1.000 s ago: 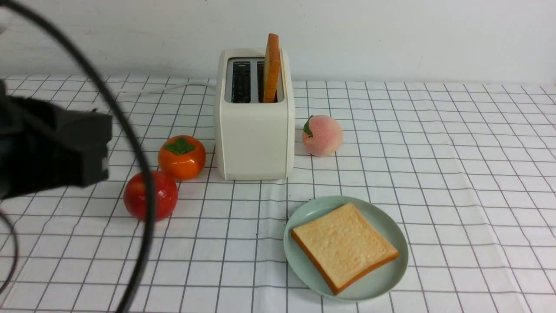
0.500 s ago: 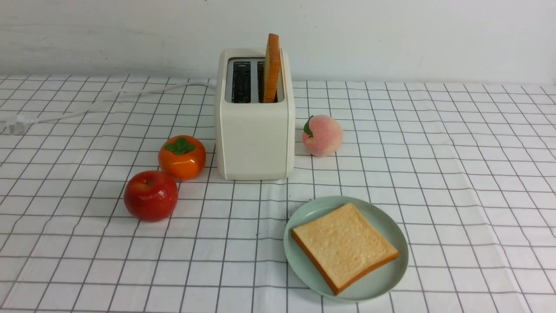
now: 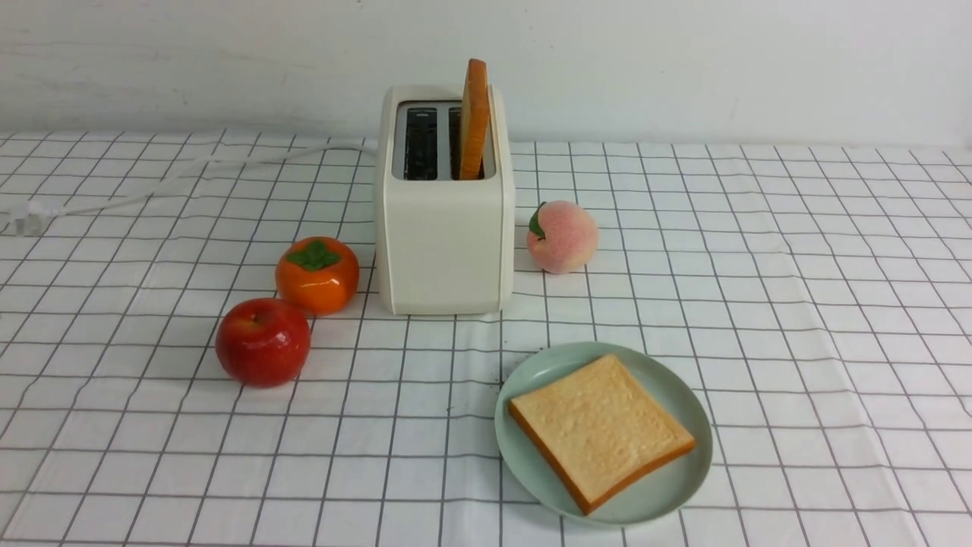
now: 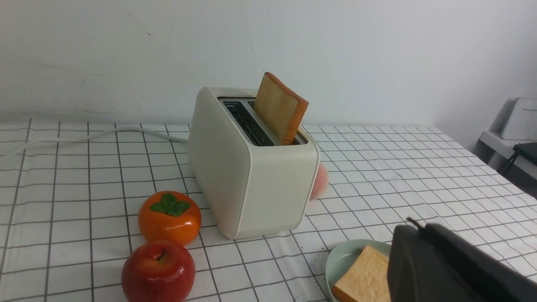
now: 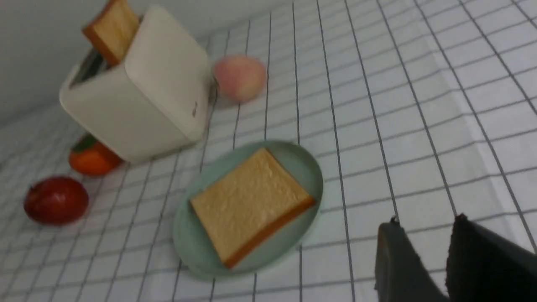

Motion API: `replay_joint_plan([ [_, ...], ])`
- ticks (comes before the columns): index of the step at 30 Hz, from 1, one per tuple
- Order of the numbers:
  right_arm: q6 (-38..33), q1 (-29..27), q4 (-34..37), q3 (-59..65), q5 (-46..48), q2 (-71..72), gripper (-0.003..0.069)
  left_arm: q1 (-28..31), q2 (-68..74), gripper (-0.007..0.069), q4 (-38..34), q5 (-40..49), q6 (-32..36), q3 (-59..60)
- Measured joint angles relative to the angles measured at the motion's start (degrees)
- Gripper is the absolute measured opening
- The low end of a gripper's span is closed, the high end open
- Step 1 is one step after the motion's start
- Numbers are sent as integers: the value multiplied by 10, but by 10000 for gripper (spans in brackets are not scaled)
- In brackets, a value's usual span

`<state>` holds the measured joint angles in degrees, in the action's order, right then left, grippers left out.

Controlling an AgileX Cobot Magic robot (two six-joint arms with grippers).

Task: Take toasted bread from bread machine on white checkered table place on plate.
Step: 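Grasp the toast slice in the toaster and pull it up out of the slot with the right gripper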

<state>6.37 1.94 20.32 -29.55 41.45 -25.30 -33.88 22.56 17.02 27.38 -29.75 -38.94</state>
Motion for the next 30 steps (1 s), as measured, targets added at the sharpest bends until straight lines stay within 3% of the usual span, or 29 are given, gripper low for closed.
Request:
replay_joint_plan([
  [2,-59,0,7,-99,116,-100,162,0,4,-13,-2,0,0,0],
  [5,-105,1,21,-204,208,-239,119,0,4,-13,-7,0,0,0],
  [10,-123,29,41,-337,222,-386,36,0,8,-13,-17,0,0,0],
  [14,-102,126,29,-455,180,-495,20,0,10,-13,-20,0,0,0],
  [15,-102,126,28,-461,180,-495,20,0,10,-13,-20,0,0,0],
  [17,-71,196,-7,-551,142,-569,23,0,10,-13,-21,0,0,0],
  [23,-27,288,-84,-719,87,-716,94,0,10,-13,-21,0,0,0],
  [27,-6,317,-127,-821,64,-811,210,0,10,-13,-21,0,0,0],
  [30,26,322,-173,-897,52,-872,340,0,10,-13,-21,0,0,0],
])
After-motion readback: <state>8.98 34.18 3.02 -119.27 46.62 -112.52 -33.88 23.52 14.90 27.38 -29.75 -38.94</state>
